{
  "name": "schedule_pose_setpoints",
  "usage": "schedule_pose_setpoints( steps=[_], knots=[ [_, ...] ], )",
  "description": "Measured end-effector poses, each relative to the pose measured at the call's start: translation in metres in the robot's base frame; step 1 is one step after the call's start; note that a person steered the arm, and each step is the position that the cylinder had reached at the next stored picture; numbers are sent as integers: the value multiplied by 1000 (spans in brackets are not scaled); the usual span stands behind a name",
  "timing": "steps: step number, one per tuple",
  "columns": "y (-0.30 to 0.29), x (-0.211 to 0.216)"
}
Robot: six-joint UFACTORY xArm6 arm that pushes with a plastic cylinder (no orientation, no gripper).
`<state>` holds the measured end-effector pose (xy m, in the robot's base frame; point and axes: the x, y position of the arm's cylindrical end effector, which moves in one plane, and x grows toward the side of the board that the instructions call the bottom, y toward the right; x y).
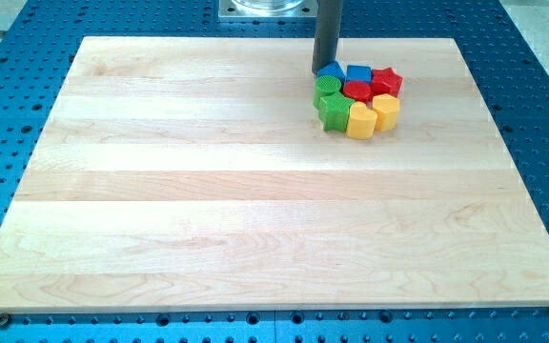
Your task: Slide the red blocks in between the green blocks
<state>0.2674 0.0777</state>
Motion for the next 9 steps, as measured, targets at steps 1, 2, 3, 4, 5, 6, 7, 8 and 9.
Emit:
schedule_pose_setpoints(
  steps=[1, 2, 3, 4, 5, 6, 7, 8, 9],
  knots=[
    [0, -1],
    [60, -9],
    [174, -19],
    [265, -18],
    [229, -16],
    [145, 4],
    [138, 5],
    [107, 31],
    [76, 74]
  ],
)
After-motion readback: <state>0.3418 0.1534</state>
